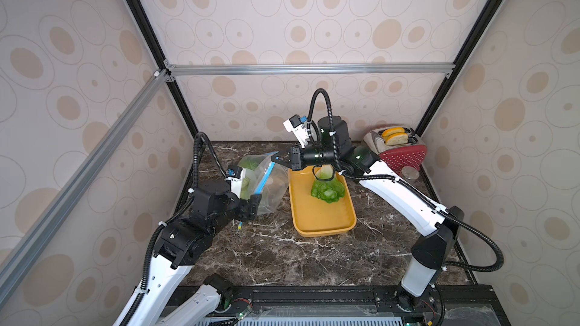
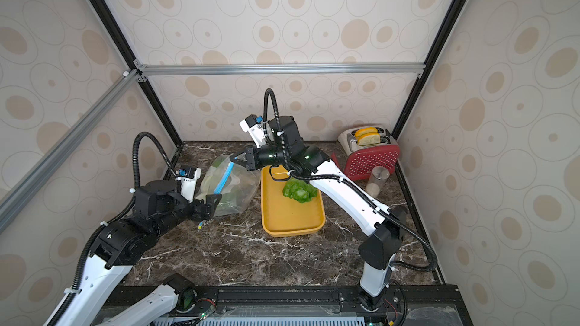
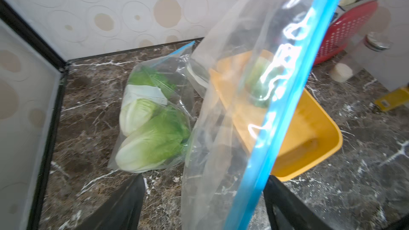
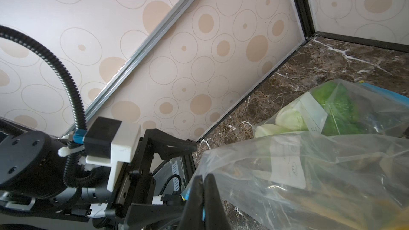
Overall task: Put the chinese cabbages into a zipper bag and zip it
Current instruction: Open the zipper of the food storage bag.
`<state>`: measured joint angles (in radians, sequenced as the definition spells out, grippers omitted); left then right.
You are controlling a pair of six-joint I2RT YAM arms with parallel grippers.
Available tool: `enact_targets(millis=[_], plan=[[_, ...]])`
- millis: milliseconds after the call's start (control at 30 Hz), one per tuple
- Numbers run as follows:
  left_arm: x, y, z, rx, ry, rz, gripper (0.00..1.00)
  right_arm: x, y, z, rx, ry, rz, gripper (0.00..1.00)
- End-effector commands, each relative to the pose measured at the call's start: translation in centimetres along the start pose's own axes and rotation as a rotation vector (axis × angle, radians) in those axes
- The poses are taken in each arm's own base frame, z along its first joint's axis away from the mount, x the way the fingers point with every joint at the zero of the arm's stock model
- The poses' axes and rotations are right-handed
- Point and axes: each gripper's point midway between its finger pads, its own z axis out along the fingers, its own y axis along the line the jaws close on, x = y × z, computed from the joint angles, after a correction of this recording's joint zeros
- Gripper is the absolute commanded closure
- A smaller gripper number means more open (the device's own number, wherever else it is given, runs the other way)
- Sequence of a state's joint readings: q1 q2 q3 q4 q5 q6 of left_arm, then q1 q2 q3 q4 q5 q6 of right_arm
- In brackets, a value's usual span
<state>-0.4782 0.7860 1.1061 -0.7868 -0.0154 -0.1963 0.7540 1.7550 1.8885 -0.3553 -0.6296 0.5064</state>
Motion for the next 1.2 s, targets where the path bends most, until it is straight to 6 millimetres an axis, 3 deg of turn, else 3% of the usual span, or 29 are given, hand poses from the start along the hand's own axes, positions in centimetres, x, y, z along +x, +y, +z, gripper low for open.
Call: enact_targets(millis=[0,67,233,300,767,1167], plan=[[-2.4,-2.4,-0.9,0.13,-0.067,0.057,0.18,0.3,-1.7,-1.4,0.092,0.02,0.059,1.0],[-2.4,-3.2,-0.9,0.178,-0.055,0.071,0.2,0.4,-1.7,-1.6,0.105,0.026,0.058,1.0],[-2.2,-2.6,-1.1,0.138,-0.021,0.091,0.25,0.5,-1.6,-2.5,0.133,0.022,0.037,1.0],[-2.5,-3.1,-1.1,0.169,-0.018,0.088,0.25,0.4,-1.7,-2.7,0.15,0.018,0.039,1.0],[-0.8,-2.8,2.4,0.134,0.087,0.128,0.29,0.0,-1.9,-2.5,0.167,0.022,0.041,1.0],[0.1,-2.3,4.0,0.095,0.14,0.148,0.37,0.2,-2.4,-2.5,0.186,0.03,0.037,1.0]])
